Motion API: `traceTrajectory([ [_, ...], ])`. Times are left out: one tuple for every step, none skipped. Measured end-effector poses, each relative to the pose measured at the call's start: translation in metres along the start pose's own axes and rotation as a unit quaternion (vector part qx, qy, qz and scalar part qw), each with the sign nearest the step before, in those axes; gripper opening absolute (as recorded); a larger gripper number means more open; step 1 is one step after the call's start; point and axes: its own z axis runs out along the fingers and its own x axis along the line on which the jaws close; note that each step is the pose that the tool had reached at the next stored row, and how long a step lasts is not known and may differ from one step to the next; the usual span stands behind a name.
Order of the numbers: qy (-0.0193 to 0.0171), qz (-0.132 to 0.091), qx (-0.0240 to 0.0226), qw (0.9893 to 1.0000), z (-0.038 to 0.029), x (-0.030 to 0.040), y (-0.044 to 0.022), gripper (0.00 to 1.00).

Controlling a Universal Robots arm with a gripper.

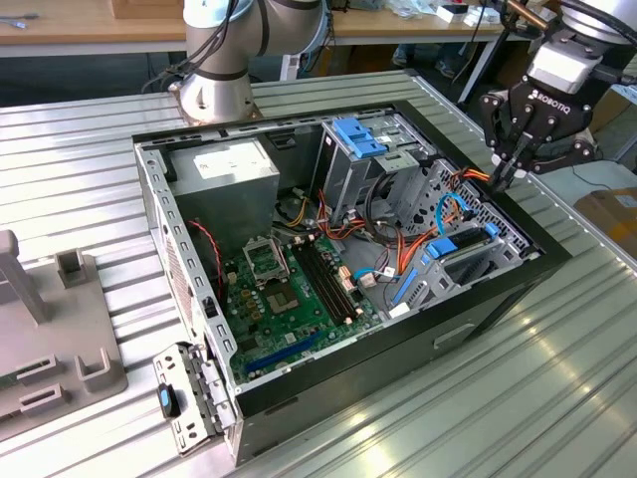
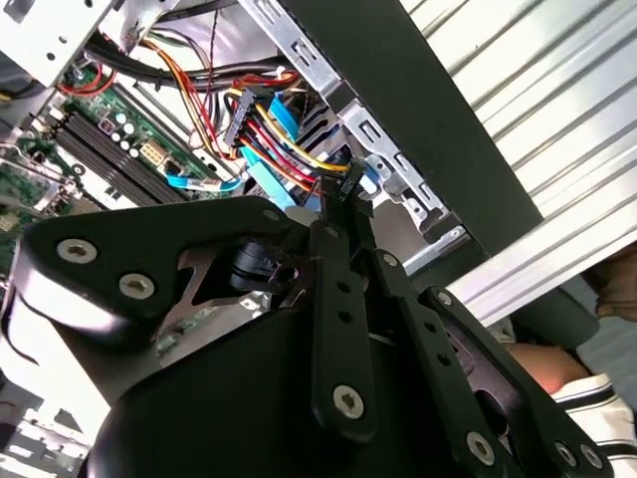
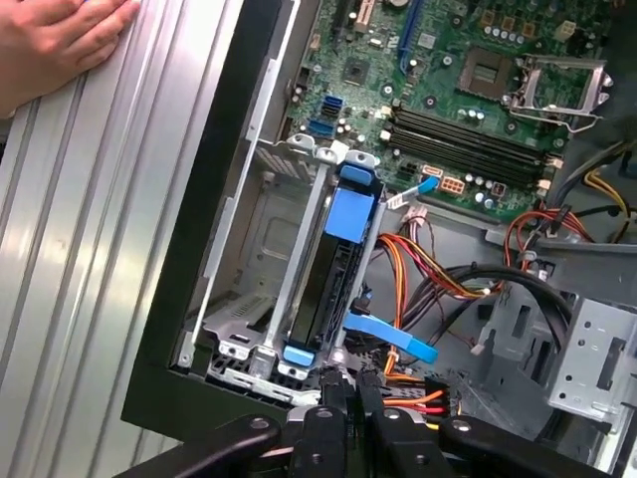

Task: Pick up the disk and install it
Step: 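Insert the first disk wire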

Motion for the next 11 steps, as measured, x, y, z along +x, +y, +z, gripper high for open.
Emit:
traceTrajectory([
  [-0.0001,0.007,-0.0005,1.0,0.0,0.0,0.0,0.16],
  [-0.0002,0.021,-0.0014,0.9998,0.0001,0.0,0.0,0.16],
  [-0.0003,0.029,-0.0019,0.9996,0.0002,0.0,0.0,0.16],
  [-0.0004,0.036,-0.0023,0.9994,0.0002,0.0,0.0,0.16],
  [-0.0006,0.047,-0.003,0.9989,0.0005,0.0,0.0,0.16],
  [-0.0007,0.061,-0.004,0.9981,0.0008,0.0,0.0,0.16],
  [-0.0008,0.071,-0.0046,0.9975,0.0009,-0.0001,0.0,0.16],
  [-0.0009,0.076,-0.0049,0.9971,0.001,-0.0001,0.0,0.16],
  [-0.0009,0.077,-0.005,0.997,0.0009,-0.0001,0.0,0.16],
  [-0.0009,0.077,-0.005,0.997,0.0009,-0.0001,0.0,0.16],
  [-0.0009,0.077,-0.005,0.997,0.0009,-0.0001,0.0,0.16],
])
